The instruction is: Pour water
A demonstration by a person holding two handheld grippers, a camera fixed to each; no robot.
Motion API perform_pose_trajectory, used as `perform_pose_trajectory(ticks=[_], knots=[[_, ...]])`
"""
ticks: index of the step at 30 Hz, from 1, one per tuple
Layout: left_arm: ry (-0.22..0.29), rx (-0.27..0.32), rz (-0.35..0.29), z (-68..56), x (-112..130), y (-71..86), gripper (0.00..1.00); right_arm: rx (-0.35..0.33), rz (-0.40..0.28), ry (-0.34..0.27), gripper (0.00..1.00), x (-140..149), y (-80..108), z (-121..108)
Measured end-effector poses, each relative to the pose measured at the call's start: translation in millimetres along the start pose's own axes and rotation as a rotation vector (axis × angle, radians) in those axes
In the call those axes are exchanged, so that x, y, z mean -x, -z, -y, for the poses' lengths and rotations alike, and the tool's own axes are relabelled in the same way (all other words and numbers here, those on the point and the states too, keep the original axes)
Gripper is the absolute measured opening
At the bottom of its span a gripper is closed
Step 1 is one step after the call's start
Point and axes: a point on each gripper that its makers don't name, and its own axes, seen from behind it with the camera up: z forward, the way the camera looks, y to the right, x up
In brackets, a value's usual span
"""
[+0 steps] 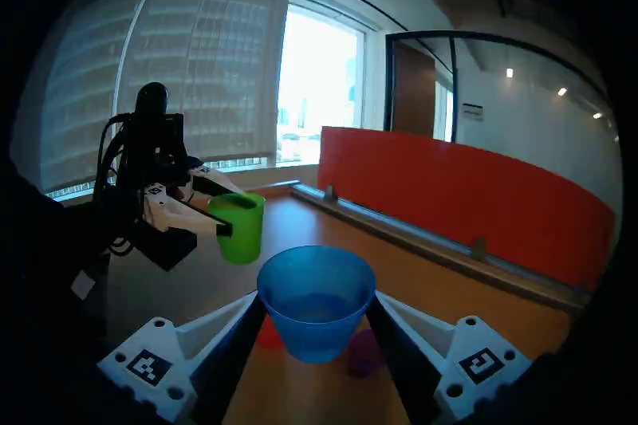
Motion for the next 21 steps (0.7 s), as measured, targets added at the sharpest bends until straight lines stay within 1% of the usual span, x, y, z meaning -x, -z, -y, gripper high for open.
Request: perform_pose_trajectory(ticks=[9,18,21], knots=[[-0.015,0.015,-0.007,-11.2,-3.7,0.9,0.88,0.001,-0.036,0.000,0.89,-7.0,2.4,0.3],[-0.010,0.022,-0.020,-14.4,-8.9,2.2,0.88,0.002,-0.118,-0.008,0.89,-25.8,4.7,-0.7],[-0.008,0.024,-0.023,-14.9,-9.1,3.0,0.88,0.003,-0.136,-0.015,0.89,-30.2,5.0,-1.8]])
